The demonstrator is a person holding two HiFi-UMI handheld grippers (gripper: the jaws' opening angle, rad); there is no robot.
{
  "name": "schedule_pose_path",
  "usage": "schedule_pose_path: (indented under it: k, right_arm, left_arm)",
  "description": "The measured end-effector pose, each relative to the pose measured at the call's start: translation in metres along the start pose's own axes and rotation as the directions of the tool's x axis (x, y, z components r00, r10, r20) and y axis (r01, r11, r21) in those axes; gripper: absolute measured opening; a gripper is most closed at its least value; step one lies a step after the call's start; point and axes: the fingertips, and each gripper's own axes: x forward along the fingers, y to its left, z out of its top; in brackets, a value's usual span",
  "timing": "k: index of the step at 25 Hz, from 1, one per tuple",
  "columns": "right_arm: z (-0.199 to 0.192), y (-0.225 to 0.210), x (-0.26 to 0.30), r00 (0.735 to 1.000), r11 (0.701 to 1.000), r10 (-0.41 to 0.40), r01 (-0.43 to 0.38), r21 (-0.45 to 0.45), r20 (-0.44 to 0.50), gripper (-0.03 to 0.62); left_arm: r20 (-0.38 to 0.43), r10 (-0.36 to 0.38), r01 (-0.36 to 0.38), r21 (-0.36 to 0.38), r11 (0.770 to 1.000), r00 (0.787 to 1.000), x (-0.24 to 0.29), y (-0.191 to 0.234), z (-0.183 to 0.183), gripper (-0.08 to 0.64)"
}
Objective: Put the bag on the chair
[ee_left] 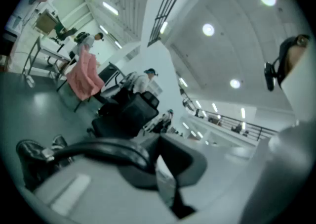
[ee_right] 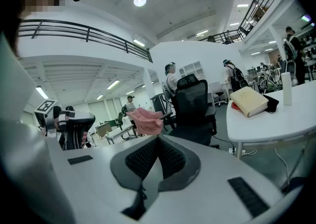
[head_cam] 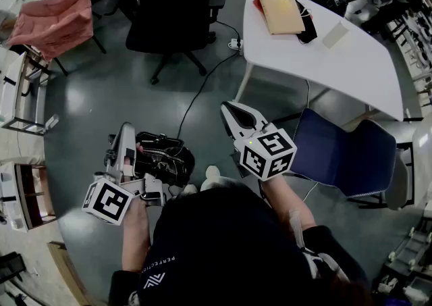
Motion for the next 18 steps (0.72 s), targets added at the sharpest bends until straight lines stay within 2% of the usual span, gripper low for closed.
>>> schedule_pose_path:
  k: [5, 9, 18]
  right_arm:
    - [-0.002, -0.02, -0.002, 1.0, 0.999, 0.015, -0.015, 0.039, 0.009, -0.011]
    - [-0.006, -0.026, -0.001, 0.998, 0.995, 0.06, -0.061, 0.073, 0.013, -0.009]
    - [-0.023, -0.035, 0.013, 0.995, 0.987, 0.098, -0.094, 0.133, -0.026, -0.009]
  left_arm:
    - [0.017, 0.001, -0.001, -0.009, 1.0, 1.0, 0.008, -0.009, -0.01, 0.006]
    - [0.03, -0.019, 0.018, 0.026, 1.0, 0.999, 0.016, -0.023, -0.012, 0.006]
    - [0.031, -0.03, 0.027, 0.087, 0.996, 0.999, 0.038, -0.032, -0.006, 0.006]
